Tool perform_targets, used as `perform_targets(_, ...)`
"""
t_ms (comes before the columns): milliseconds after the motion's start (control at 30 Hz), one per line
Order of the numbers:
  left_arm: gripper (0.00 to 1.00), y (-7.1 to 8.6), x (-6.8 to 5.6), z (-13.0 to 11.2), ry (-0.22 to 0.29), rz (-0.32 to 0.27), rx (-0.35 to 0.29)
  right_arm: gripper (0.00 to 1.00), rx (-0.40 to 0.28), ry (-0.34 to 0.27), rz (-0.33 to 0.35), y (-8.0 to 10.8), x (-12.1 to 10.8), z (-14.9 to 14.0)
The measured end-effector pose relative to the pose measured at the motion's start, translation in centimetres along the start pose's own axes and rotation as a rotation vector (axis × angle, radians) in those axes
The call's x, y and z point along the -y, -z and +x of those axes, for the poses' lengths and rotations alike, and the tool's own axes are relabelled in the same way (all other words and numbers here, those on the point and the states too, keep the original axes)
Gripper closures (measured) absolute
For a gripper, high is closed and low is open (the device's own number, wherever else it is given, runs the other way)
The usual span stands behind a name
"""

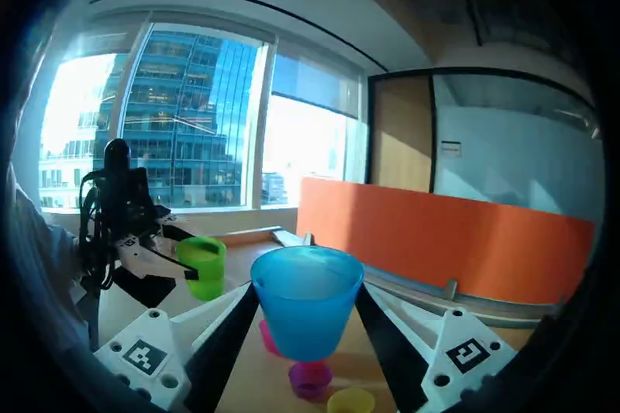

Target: Pour water

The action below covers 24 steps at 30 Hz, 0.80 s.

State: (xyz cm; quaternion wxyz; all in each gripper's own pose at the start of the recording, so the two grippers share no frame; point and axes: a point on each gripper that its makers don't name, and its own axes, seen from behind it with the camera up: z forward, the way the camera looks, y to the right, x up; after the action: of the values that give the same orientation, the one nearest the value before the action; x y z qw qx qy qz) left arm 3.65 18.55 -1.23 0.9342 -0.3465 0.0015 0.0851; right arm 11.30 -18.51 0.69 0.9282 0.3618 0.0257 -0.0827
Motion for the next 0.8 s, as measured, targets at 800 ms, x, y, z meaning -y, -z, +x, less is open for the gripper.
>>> perform_targets(800,0.13,0.9,-0.1,-4.8,-0.012,0.006,0.1,0.11,0.07,0.015,0.053,1.0,1.5,-6.3)
